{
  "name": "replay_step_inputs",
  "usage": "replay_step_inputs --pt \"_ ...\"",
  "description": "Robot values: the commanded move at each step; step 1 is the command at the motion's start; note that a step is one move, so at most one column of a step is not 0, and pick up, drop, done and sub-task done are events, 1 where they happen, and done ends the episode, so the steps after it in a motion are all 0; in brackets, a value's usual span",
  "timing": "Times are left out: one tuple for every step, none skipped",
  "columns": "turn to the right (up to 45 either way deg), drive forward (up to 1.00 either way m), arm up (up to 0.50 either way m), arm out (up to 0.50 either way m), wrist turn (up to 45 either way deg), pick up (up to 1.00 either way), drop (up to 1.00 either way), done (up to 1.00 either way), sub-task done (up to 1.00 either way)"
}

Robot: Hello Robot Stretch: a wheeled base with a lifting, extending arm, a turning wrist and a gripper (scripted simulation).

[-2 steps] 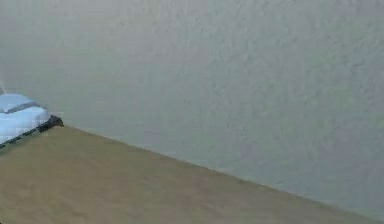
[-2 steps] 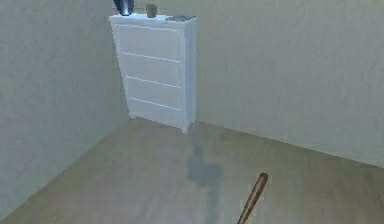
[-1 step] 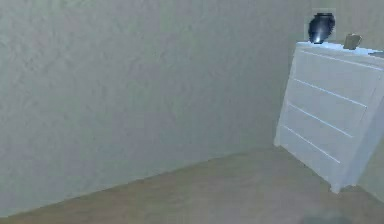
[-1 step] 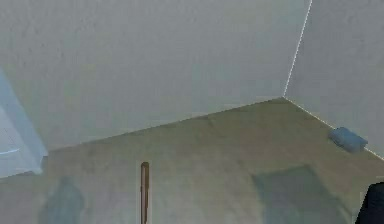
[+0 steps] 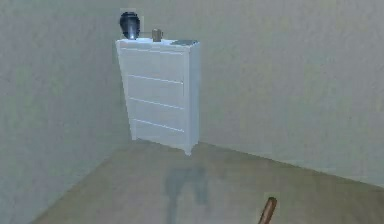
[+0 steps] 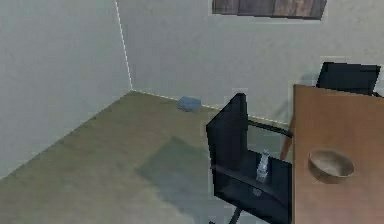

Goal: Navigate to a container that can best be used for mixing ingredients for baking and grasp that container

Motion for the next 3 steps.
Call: replay_step_inputs --pt "36.0 0.0 0.0 0.0 0.0 0.0 0.0 0.0 0.0" --pt "0.0 0.0 0.5 0.0 0.0 0.0 0.0 0.0 0.0" --pt "0.0 0.0 0.38 0.0 0.0 0.0 0.0 0.0 0.0"
